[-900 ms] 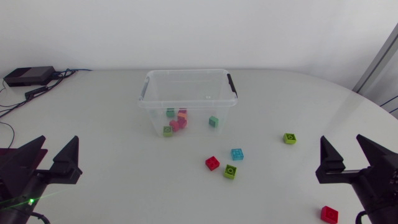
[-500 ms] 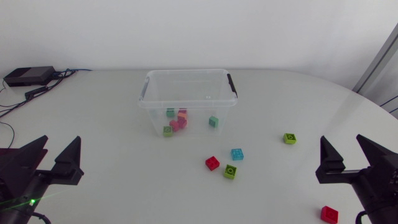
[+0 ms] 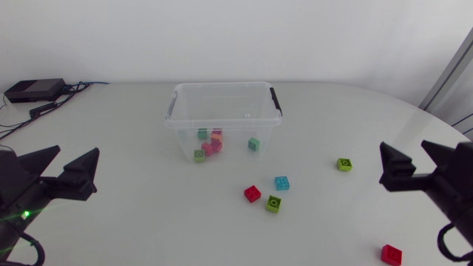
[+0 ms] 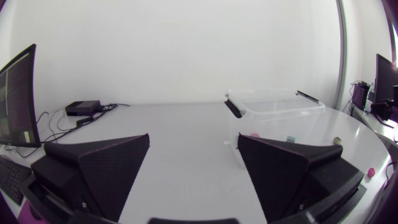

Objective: Pick up the duplo bricks and place them in the container

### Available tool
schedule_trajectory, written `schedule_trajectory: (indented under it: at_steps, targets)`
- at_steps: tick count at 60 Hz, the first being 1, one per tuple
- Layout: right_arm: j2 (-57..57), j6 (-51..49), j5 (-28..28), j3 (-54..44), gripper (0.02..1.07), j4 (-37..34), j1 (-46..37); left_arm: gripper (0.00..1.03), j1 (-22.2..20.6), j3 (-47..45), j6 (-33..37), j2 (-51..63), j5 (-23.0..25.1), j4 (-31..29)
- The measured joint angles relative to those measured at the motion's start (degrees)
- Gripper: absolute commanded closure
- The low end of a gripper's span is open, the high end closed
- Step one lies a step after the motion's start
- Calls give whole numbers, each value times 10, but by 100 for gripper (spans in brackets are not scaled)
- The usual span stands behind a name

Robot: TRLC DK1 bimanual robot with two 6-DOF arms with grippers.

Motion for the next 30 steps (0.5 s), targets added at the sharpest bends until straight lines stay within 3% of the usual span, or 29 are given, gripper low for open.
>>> schedule_trajectory:
  at_steps: [17,30]
  targets:
    - [154,49,0,180,7,-156,-10,7,-75,231,58,285,0,-177]
    - [227,116,-2,277,7,-306,-23,7,-141,320,127,479,0,-232]
